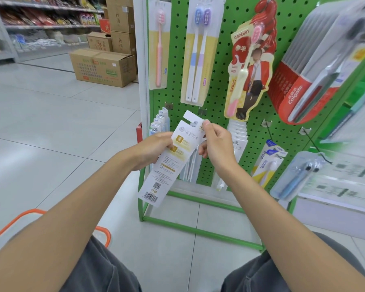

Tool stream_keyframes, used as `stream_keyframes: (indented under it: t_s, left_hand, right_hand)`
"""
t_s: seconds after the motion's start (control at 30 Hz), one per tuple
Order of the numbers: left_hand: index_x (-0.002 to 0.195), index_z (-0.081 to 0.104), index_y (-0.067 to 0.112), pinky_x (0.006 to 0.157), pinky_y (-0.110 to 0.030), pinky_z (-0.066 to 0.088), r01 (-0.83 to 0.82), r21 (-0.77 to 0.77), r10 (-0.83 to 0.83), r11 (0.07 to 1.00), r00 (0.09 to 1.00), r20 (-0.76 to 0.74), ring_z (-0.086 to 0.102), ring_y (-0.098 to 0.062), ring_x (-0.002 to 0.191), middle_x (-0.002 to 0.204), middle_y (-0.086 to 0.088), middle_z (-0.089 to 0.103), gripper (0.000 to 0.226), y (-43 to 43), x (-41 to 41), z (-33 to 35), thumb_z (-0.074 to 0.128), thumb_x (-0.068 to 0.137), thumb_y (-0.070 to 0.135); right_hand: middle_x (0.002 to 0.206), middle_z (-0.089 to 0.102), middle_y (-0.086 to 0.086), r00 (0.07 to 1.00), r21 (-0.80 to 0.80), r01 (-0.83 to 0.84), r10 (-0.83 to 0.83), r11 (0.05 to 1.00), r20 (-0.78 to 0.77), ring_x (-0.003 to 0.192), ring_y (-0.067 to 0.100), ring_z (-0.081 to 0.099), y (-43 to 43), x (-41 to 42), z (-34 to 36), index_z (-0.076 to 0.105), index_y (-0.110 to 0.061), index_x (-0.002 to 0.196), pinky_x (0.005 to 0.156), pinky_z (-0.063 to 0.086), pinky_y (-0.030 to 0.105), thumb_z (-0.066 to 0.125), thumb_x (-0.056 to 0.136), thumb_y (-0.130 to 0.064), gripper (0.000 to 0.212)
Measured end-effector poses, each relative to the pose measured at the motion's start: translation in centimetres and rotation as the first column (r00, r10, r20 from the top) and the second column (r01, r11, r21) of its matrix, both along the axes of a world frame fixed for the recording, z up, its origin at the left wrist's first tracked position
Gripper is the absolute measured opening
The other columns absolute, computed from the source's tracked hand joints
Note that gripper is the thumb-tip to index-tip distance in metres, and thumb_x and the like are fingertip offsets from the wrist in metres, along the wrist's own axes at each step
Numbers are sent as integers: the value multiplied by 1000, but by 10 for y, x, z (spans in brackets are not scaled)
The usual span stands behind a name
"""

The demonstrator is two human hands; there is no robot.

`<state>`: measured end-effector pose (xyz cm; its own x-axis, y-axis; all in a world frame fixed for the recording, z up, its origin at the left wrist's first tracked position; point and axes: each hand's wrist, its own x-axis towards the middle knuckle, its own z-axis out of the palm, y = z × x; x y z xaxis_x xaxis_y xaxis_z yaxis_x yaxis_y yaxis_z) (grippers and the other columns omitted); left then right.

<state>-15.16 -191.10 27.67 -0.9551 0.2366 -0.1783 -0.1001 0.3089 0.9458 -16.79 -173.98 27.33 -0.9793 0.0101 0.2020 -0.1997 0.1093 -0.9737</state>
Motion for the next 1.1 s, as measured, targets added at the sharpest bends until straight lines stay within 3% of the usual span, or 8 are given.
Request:
stream_keyframes:
  t_s: [0.2,0.37,0.47,0.57,0.7,0.83,0.93,1.1]
  left_hand:
    - [134,57,25,99,-40,48,107,295,-138,949,987,87,62,-19,118,125,-5,67,39,-9,-4,3,39,102,38]
    - [131,59,24,108,-37,41,150,128,-150,980,989,-11,56,-10,123,125,4,65,54,-1,-2,-2,54,85,53]
    - [122,60,23,95,-30,47,20,38,-17,999,996,-87,60,-14,113,121,-5,65,41,1,-3,-2,60,88,47]
    - [114,57,21,73,-23,50,-161,-36,148,986,958,-245,63,-11,85,99,-3,66,38,-2,-7,-4,72,85,39]
    - [115,61,14,77,-26,55,-151,17,151,988,957,-249,66,-10,87,102,-1,71,43,-10,-6,2,79,79,32]
    - [112,66,8,78,-37,54,-183,256,240,949,947,-213,66,-16,87,100,-6,73,25,-13,-7,28,64,94,26]
    - [102,68,9,69,-34,57,-255,311,344,916,897,-279,66,-15,76,91,-3,73,13,-22,-8,53,58,98,17]
    - [89,65,18,88,-44,54,-433,435,586,790,742,-325,63,-15,80,88,1,69,17,-47,-15,101,53,100,12]
  right_hand:
    - [75,66,5,995,-181,-68,80,981,62,53,10,54,2,-2,10,63,-6,99,52,44,21,43,104,-33,34]
    - [78,64,3,948,-424,-239,304,874,93,65,15,57,-5,2,15,61,-5,101,65,48,25,41,104,-30,33]
    - [96,64,11,929,-443,-263,349,857,122,78,20,61,-6,2,16,60,-1,117,81,50,32,42,103,-37,43]
    - [93,69,13,954,-323,-257,291,911,64,81,21,67,-7,1,18,64,-2,103,81,54,33,47,102,-31,34]
    - [94,70,28,986,-70,-158,154,985,-65,79,25,66,-12,-4,22,68,9,91,76,56,39,49,102,-16,33]
    - [84,72,8,985,49,-118,124,992,-123,77,10,65,-25,-9,41,74,-3,91,77,54,37,54,100,-19,27]
    - [79,71,-2,978,99,-118,133,988,-160,70,3,63,-41,-13,66,73,-10,92,73,53,29,55,99,-21,22]
    - [117,67,1,980,197,-138,163,971,-115,105,13,63,-67,-15,115,58,-14,128,96,50,31,47,102,-26,31]
